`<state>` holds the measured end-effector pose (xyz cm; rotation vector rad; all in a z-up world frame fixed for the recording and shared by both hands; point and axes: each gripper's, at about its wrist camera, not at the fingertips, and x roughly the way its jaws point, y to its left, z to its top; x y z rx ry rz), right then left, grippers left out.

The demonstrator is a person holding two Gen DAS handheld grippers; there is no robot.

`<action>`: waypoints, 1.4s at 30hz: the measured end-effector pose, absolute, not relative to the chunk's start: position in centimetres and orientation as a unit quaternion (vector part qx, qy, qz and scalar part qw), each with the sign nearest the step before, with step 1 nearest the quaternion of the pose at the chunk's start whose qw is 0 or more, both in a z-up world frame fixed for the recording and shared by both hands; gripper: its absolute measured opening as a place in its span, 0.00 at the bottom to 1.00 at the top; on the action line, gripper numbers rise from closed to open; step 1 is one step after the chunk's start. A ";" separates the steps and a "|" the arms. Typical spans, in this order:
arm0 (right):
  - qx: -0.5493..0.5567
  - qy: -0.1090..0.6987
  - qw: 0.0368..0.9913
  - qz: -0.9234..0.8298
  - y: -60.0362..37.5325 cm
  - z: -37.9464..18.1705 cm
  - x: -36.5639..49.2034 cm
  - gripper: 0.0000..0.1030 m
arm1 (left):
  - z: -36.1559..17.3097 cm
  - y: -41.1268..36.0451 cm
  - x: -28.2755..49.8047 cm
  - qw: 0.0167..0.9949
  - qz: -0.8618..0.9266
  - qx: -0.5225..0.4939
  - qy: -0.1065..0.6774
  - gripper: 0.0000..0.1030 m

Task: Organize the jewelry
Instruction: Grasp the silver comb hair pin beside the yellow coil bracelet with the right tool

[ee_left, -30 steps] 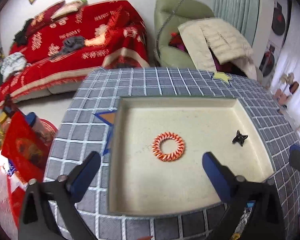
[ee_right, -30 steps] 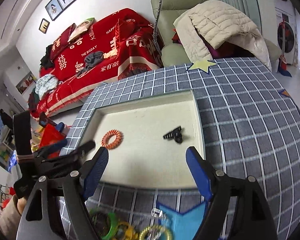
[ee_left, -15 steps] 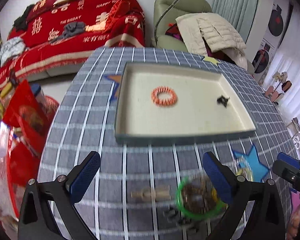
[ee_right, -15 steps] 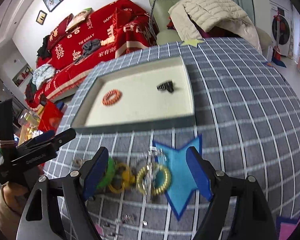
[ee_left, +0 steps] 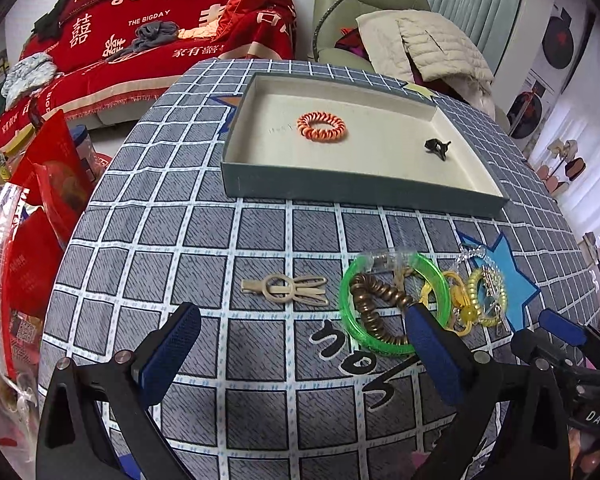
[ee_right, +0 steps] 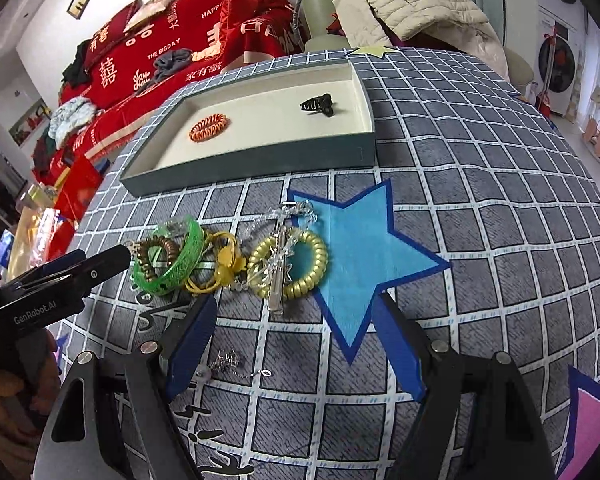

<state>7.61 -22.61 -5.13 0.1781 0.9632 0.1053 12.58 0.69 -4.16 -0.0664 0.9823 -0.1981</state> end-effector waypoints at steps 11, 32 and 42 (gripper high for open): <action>0.068 0.462 0.882 0.065 -21.6 -5.8 8.2 0.59 | -4.5 -0.5 12.7 0.876 -0.096 -0.020 0.473 1.00; 0.056 0.470 0.878 0.065 -20.9 -6.8 8.9 0.15 | -5.4 -0.6 12.3 0.870 -0.106 -0.020 0.482 0.88; 0.050 0.464 0.882 0.069 -21.0 -6.3 8.4 0.10 | -4.9 -1.0 12.0 0.867 -0.144 -0.037 0.476 0.41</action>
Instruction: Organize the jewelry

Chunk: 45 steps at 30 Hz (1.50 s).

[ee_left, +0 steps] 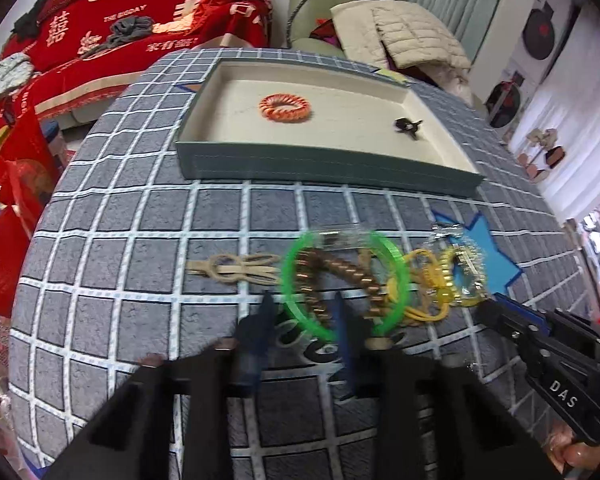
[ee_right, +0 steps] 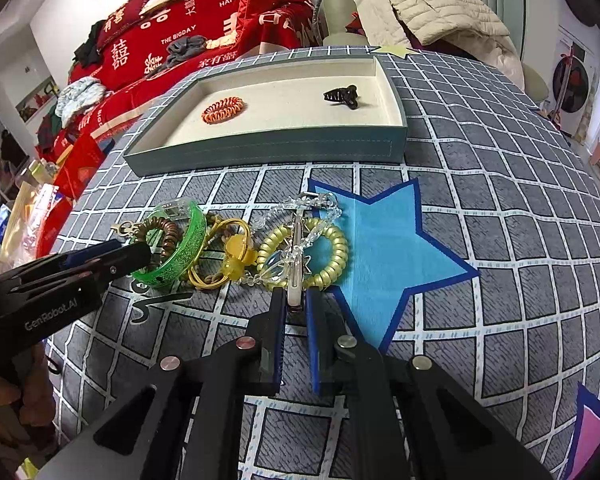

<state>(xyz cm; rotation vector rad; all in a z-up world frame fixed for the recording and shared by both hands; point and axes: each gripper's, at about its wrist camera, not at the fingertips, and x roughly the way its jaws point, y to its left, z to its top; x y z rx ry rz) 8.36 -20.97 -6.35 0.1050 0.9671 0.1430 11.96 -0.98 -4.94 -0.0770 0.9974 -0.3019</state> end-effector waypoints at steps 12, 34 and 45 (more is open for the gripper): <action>0.067 0.458 0.883 0.078 -22.1 -4.8 7.9 0.09 | -3.2 0.3 11.3 0.875 -0.163 -0.044 0.454 0.19; 0.102 0.425 0.896 0.081 -24.4 -2.2 6.0 0.09 | -1.4 -2.1 8.7 0.892 -0.178 0.044 0.414 0.20; 0.119 0.418 0.897 0.085 -25.0 -2.2 5.3 0.09 | -1.8 -2.7 8.4 0.886 -0.186 0.045 0.421 0.20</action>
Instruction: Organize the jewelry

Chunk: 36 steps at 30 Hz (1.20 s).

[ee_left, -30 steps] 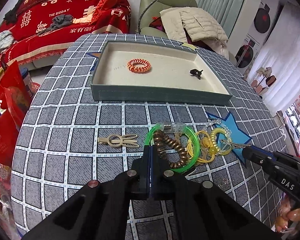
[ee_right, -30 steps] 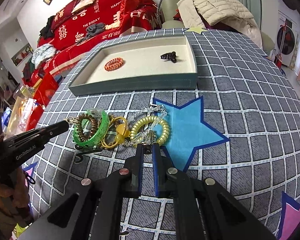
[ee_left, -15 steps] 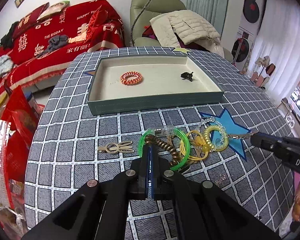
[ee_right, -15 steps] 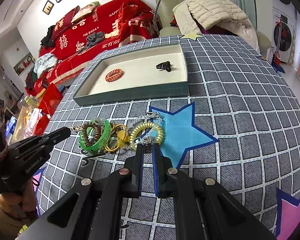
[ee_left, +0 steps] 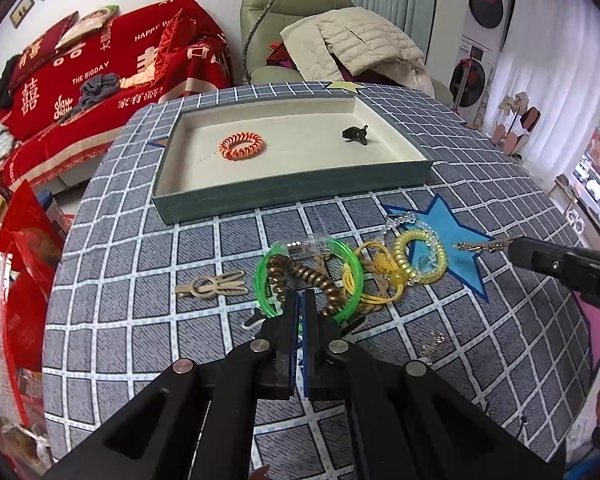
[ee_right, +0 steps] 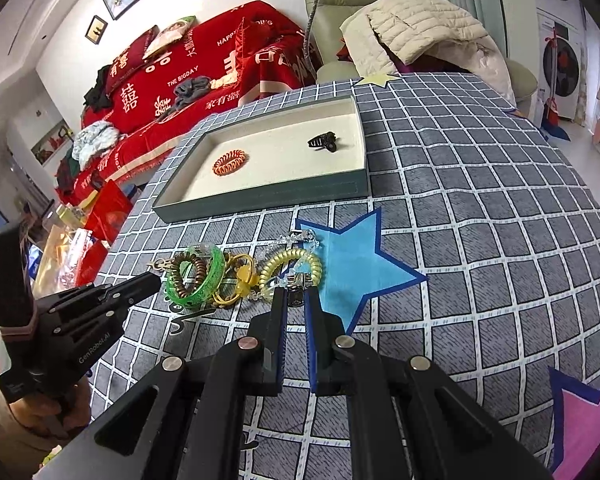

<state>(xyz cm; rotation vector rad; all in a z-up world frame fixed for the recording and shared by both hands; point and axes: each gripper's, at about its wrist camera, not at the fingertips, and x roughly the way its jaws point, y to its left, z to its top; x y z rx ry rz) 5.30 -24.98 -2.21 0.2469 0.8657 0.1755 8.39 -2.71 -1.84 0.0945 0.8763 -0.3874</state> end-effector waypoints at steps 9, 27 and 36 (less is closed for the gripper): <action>0.129 0.417 0.896 0.086 -25.4 -2.4 4.6 0.09 | -1.8 -3.2 6.6 0.878 -0.247 -0.010 0.409 0.20; 0.147 0.410 0.896 0.087 -26.2 -2.6 3.4 0.09 | -0.7 -3.8 5.2 0.910 -0.221 -0.022 0.349 1.00; 0.154 0.408 0.896 0.084 -26.8 -2.6 3.4 0.09 | -5.7 -9.0 8.5 0.891 -0.247 0.025 0.381 1.00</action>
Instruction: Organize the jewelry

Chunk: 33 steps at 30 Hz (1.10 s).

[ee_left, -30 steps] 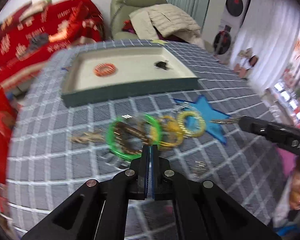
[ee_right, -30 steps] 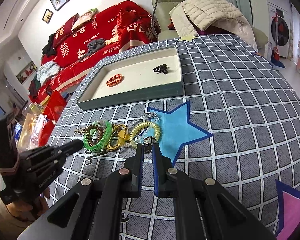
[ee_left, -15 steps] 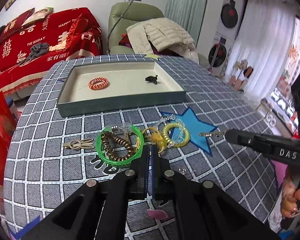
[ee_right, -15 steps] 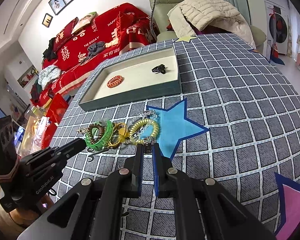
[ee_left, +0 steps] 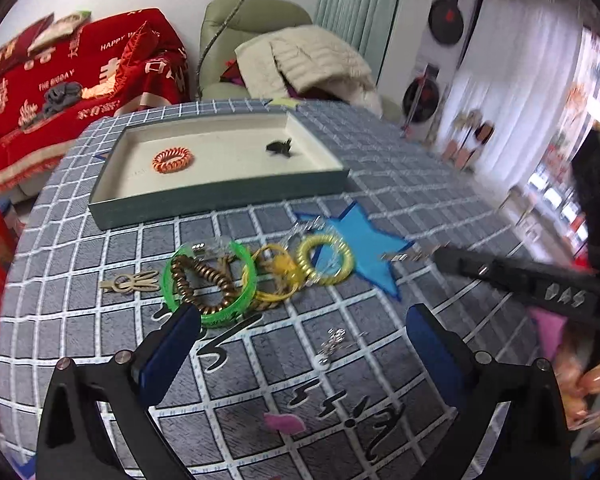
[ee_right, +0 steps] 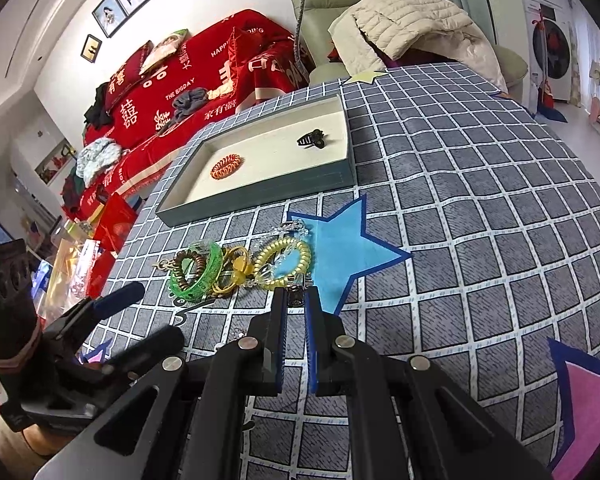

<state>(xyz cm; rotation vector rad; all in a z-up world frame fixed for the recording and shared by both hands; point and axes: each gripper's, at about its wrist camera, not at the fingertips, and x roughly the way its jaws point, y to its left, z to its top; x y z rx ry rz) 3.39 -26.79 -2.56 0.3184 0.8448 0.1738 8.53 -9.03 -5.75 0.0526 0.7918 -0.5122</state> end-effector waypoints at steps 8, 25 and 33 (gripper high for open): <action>0.164 0.410 0.894 0.074 -28.1 -2.9 3.1 0.09 | -12.6 -13.7 12.1 0.853 -0.228 0.079 0.463 1.00; 0.160 0.412 0.893 0.082 -27.6 -3.0 3.1 0.09 | -16.7 -18.5 12.6 0.850 -0.247 0.125 0.449 0.83; 0.161 0.410 0.894 0.079 -27.6 -2.8 3.1 0.09 | -16.9 -20.2 11.5 0.844 -0.276 0.133 0.441 0.30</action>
